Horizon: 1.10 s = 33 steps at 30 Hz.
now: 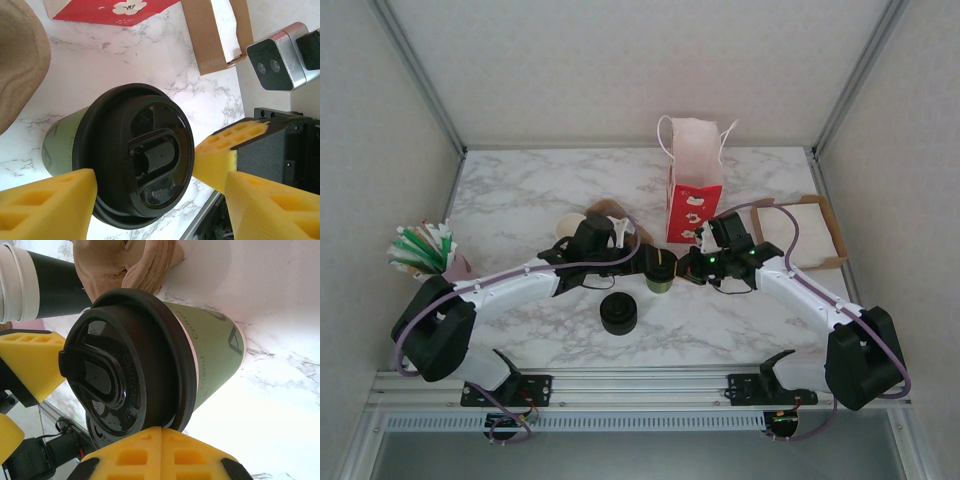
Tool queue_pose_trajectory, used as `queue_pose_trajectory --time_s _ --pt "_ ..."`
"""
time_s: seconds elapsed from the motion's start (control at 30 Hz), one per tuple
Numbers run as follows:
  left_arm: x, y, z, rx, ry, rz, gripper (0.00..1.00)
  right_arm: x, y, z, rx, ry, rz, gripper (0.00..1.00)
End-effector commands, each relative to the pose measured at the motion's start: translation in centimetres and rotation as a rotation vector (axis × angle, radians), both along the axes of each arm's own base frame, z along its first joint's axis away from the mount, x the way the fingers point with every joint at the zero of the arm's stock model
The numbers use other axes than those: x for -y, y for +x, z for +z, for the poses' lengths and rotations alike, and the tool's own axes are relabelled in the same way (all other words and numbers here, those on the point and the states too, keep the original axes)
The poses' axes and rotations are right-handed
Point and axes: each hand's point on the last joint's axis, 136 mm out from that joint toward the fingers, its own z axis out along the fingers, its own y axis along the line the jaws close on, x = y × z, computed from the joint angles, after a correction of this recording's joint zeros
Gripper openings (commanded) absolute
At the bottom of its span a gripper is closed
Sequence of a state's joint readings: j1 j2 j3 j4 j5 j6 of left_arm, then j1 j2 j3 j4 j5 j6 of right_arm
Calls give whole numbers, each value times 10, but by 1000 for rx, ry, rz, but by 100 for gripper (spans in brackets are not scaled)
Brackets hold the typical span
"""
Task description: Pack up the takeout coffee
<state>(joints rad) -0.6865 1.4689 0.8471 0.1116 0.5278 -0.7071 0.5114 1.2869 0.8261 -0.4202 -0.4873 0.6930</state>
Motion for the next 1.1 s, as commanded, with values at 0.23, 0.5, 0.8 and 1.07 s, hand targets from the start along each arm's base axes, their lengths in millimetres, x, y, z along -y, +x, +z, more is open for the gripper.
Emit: queue_pose_trajectory --time_s 0.23,0.5,0.8,1.07 --pt "2 -7 3 -1 -12 -7 68 3 0 0 -3 -41 2 1" --pt "-1 0 44 73 -28 19 71 9 -2 25 46 -53 3 15" --pt "-14 1 99 181 -49 66 83 19 -14 69 143 -43 27 44" --pt "-49 5 158 307 -17 193 100 42 -37 122 245 -88 49 86"
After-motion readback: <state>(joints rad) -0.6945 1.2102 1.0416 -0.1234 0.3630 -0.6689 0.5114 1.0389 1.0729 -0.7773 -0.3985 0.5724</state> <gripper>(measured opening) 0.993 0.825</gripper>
